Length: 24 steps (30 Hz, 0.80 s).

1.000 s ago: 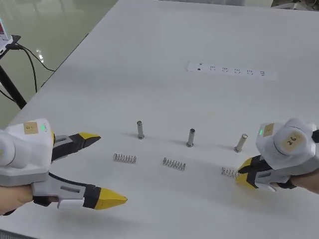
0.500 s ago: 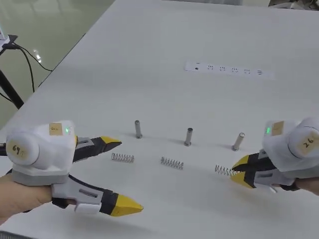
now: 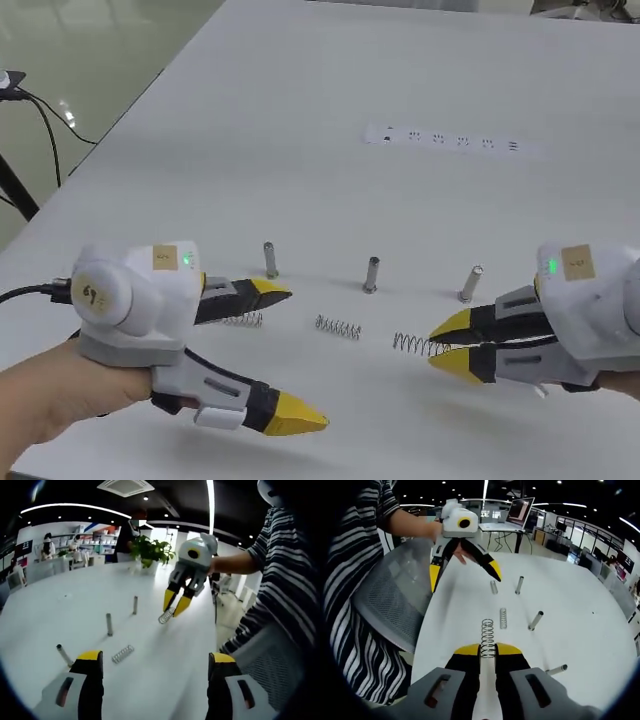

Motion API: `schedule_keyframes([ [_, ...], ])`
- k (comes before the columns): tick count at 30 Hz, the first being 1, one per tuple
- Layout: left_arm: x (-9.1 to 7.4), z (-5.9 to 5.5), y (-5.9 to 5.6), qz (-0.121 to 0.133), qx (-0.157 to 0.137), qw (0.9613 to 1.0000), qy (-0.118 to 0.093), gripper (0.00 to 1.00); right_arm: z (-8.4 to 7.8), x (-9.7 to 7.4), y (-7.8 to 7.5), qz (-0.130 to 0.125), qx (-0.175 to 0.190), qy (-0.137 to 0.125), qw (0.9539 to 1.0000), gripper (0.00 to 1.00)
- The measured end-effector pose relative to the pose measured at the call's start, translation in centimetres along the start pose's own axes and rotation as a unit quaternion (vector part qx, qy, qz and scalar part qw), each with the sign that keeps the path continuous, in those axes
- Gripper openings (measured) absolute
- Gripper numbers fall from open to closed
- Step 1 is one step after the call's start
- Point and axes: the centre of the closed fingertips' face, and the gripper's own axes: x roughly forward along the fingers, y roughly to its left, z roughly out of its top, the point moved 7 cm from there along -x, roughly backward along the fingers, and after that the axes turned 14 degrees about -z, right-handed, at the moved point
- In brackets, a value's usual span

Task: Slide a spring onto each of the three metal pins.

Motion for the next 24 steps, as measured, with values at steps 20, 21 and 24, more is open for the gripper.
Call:
schedule_keyframes([
  [20,4.4,1.8,0.1,-0.070,0.028,0.9967,-0.031,0.42,0.4,0.4,1.2,0.010,-0.002,-0.021,0.9997,0.08],
  [21,4.5,1.8,0.1,-0.072,0.028,0.9965,-0.033,0.39,0.4,0.3,1.2,0.009,-0.003,-0.022,0.9997,0.08],
  [24,4.7,1.8,0.0,-0.077,0.030,0.9959,-0.037,0.34,0.6,0.2,1.2,0.009,-0.003,-0.026,0.9996,0.08],
])
